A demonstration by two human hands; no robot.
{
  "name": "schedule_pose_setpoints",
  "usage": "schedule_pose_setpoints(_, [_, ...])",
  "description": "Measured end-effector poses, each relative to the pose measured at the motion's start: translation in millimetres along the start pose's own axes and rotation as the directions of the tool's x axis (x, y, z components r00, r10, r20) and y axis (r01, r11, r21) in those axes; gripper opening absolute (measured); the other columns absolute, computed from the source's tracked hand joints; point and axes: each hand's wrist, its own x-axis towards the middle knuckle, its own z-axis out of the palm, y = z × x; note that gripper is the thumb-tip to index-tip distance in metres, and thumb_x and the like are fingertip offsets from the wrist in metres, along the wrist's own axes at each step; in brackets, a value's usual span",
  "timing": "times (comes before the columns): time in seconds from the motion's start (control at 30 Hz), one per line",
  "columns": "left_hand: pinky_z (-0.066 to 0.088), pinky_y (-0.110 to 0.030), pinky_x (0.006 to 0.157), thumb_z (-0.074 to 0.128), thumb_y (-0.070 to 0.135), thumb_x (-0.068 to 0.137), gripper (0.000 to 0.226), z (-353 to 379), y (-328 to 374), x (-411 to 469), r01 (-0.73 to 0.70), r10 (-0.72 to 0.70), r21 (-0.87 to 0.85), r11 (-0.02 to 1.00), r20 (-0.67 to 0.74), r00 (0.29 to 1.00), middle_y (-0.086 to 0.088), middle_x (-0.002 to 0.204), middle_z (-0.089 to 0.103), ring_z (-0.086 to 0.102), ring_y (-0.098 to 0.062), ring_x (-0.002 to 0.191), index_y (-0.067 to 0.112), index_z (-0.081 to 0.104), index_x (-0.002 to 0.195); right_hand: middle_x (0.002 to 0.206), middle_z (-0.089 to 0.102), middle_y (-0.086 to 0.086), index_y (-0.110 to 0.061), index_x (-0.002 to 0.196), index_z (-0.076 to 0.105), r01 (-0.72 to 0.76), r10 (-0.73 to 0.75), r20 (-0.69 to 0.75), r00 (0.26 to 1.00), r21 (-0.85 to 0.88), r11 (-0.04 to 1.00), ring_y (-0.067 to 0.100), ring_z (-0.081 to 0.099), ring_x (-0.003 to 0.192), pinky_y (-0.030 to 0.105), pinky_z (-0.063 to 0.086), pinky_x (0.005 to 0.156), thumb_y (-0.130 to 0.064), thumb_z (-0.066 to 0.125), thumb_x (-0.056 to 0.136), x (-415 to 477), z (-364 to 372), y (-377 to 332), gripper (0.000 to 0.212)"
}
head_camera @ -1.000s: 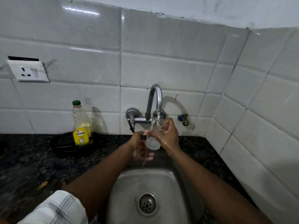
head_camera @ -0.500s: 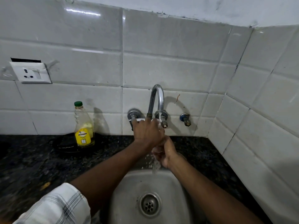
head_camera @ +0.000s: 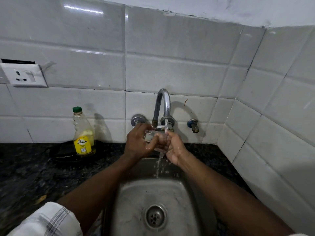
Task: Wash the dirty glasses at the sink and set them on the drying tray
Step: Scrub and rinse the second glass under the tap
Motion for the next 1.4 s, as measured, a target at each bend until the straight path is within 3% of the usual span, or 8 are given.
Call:
schedule_pose_setpoints(0.23, [0.054, -0.032, 0.054, 0.048, 0.044, 0.097, 0.039, -4, 0, 22, 0.89, -0.82, -0.055, 0.452, 0.368, 0.439, -0.014, 0.09, 0.073, 0.066, -0.024, 0.069, 0.009, 0.066, 0.097, 0.107, 0.07, 0.006, -0.01, 0.116, 0.064, 0.311, -0.072, 0.357, 0.931, -0.676, 0.668, 0.016, 0.068, 0.094, 0.032, 0.057, 0.079, 0.012, 0.058, 0.079, -5, -5, -11, 0.044])
schedule_pose_setpoints(0.43, [0.057, -0.03, 0.062, 0.058, 0.031, 0.095, 0.024, -10, -7, 10, 0.604, -0.529, -0.423, 0.675, 0.294, 0.796, -0.009, 0.085, 0.072, 0.071, -0.025, 0.076, 0.01, 0.07, 0.09, 0.107, 0.062, -0.007, -0.024, 0.114, 0.057, 0.129, 0.2, 0.486, 0.851, -0.562, 0.817, 0.011, 0.063, 0.099, 0.019, 0.053, 0.075, 0.029, 0.043, 0.079, -13, -6, -24, 0.065])
schedule_pose_setpoints(0.63, [0.051, -0.034, 0.059, 0.056, 0.033, 0.095, 0.029, -12, -3, 19, 0.884, -0.746, -0.152, 0.441, 0.485, 0.456, -0.015, 0.087, 0.073, 0.069, -0.03, 0.073, 0.006, 0.066, 0.1, 0.136, 0.054, 0.01, -0.014, 0.141, 0.048, 0.611, 0.138, 0.631, 0.764, -0.775, 0.163, 0.019, 0.053, 0.121, 0.032, 0.045, 0.105, 0.007, 0.054, 0.089, -14, -1, -18, 0.056])
schedule_pose_setpoints(0.8, [0.053, -0.03, 0.06, 0.057, 0.026, 0.099, 0.028, -19, 1, 22, 0.661, -0.554, -0.327, 0.676, 0.366, 0.748, -0.013, 0.083, 0.072, 0.07, -0.023, 0.073, 0.003, 0.07, 0.09, 0.119, 0.061, 0.002, -0.012, 0.121, 0.056, 0.525, 0.044, 0.559, 0.828, -0.8, 0.289, 0.017, 0.059, 0.112, 0.033, 0.052, 0.097, 0.018, 0.057, 0.08, 2, -7, -15, 0.051])
schedule_pose_setpoints(0.97, [0.042, -0.023, 0.049, 0.041, 0.038, 0.102, 0.031, -21, 8, 25, 0.94, -0.716, -0.151, 0.307, 0.614, 0.333, -0.008, 0.081, 0.069, 0.063, -0.022, 0.063, 0.014, 0.06, 0.103, 0.142, 0.05, 0.004, -0.026, 0.139, 0.05, 0.662, 0.131, 0.653, 0.746, -0.748, -0.047, 0.015, 0.051, 0.126, 0.029, 0.046, 0.105, 0.002, 0.06, 0.086, 11, -11, -18, 0.061])
schedule_pose_setpoints(1.13, [0.055, -0.044, 0.068, 0.056, 0.024, 0.095, 0.025, -8, -2, 17, 0.633, -0.578, -0.347, 0.692, 0.259, 0.774, -0.013, 0.077, 0.069, 0.066, -0.037, 0.076, 0.005, 0.068, 0.084, 0.137, 0.057, 0.002, -0.043, 0.13, 0.055, 0.611, 0.151, 0.605, 0.782, -0.791, 0.005, 0.023, 0.055, 0.125, 0.049, 0.049, 0.103, -0.013, 0.073, 0.064, 29, -23, -22, 0.075])
schedule_pose_setpoints(1.3, [0.044, -0.025, 0.044, 0.05, 0.03, 0.096, 0.028, -13, -1, 30, 0.929, -0.729, -0.143, 0.341, 0.583, 0.358, -0.008, 0.07, 0.069, 0.062, -0.024, 0.055, 0.007, 0.065, 0.098, 0.143, 0.051, 0.009, -0.028, 0.142, 0.047, 0.738, 0.128, 0.729, 0.672, -0.646, -0.195, 0.026, 0.055, 0.124, 0.032, 0.045, 0.102, 0.005, 0.053, 0.084, 23, -15, -24, 0.067])
schedule_pose_setpoints(1.4, [0.058, -0.036, 0.063, 0.06, 0.037, 0.094, 0.029, -8, -6, 25, 0.723, -0.619, -0.364, 0.587, 0.373, 0.69, -0.01, 0.084, 0.073, 0.07, -0.03, 0.077, 0.011, 0.071, 0.093, 0.127, 0.063, 0.005, -0.04, 0.123, 0.059, 0.753, 0.053, 0.751, 0.658, -0.654, -0.073, 0.027, 0.061, 0.116, 0.045, 0.048, 0.104, -0.001, 0.062, 0.08, 31, -19, -27, 0.058])
